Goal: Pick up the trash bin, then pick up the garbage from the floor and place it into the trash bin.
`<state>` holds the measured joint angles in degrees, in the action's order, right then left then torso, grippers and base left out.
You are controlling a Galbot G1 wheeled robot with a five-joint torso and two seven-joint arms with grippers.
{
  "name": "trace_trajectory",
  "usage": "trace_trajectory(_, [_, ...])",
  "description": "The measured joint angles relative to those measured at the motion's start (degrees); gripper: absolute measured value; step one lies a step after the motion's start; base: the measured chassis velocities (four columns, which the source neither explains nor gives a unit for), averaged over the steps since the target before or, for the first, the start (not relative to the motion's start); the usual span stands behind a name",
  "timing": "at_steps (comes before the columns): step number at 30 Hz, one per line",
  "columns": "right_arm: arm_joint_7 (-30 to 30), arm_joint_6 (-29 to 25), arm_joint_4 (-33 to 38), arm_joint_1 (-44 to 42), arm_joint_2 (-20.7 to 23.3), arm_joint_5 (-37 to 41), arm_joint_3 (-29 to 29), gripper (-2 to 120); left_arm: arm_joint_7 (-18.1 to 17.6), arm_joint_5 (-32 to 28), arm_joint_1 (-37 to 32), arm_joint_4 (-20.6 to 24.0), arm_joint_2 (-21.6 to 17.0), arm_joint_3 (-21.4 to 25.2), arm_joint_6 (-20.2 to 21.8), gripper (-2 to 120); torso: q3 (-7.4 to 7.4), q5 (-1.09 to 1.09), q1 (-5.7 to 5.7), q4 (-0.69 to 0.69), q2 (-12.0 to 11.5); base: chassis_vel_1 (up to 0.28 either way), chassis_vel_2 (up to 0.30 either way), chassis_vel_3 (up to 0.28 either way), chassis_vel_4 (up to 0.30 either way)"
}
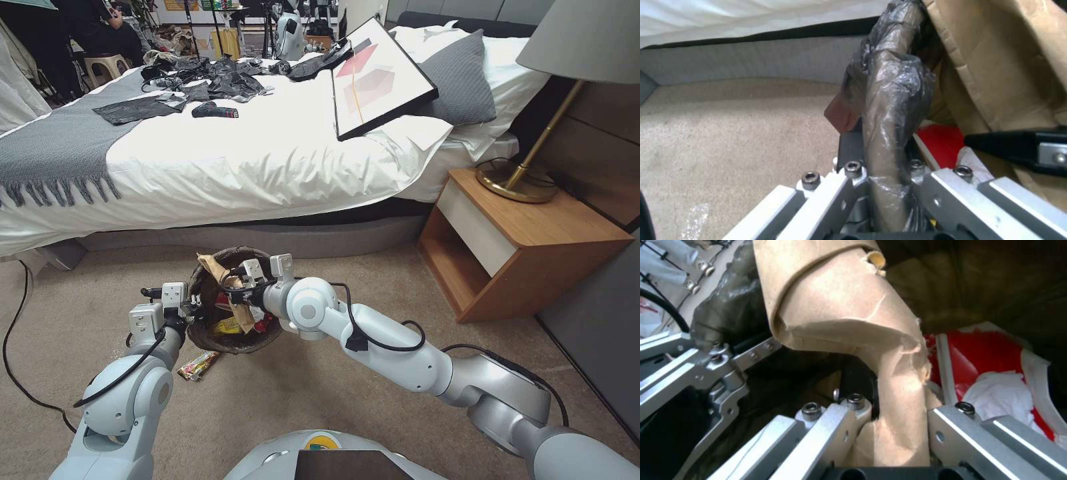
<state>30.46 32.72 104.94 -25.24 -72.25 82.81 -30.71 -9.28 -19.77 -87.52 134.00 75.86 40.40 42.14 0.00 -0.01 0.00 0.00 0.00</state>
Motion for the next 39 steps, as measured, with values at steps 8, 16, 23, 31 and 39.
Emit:
trace_trajectory(8, [-0.2, -0.5, -2.7, -1.0, -1.3, -1.8, -0.6, 23, 0.0, 0.1, 0.2, -0.2, 0.1, 0.0, 0.0, 0, 0.0, 0.0, 0.0, 0.0, 0.0, 0.0, 0.0, 0.0, 0.0])
trace_trajectory(16, [-0.2, -0.8, -3.9, -1.6, -2.2, -2.2, -0.8, 50, 0.0, 0.1, 0.2, -0.4, 0.2, 0.0, 0.0, 0, 0.0, 0.01, 0.0, -0.01, 0.0, 0.0, 0.0, 0.0, 0.0])
trace_trajectory(23, [0.1, -0.8, -3.9, -1.6, -2.5, -2.4, -1.1, 69, 0.0, 0.1, 0.3, -0.5, 0.2, 0.1, 0.0, 0, 0.0, 0.01, 0.0, -0.01, 0.0, 0.0, 0.0, 0.0, 0.0])
trace_trajectory(31, [2.0, -0.4, -3.7, -1.5, -3.0, -2.4, -1.7, 100, 0.1, 0.1, 0.6, -0.7, 0.3, -0.1, 0.0, 0, 0.0, 0.01, 0.0, -0.01, 0.0, 0.0, 0.0, 0.0, 0.0])
trace_trajectory(39, [2.1, -0.3, -4.0, -1.4, -2.6, -3.1, -1.3, 100, 0.1, 0.2, 0.6, -1.0, 0.3, -0.1, 0.0, 0, 0.0, 0.01, 0.0, -0.01, 0.0, 0.0, 0.0, 0.0, 0.0])
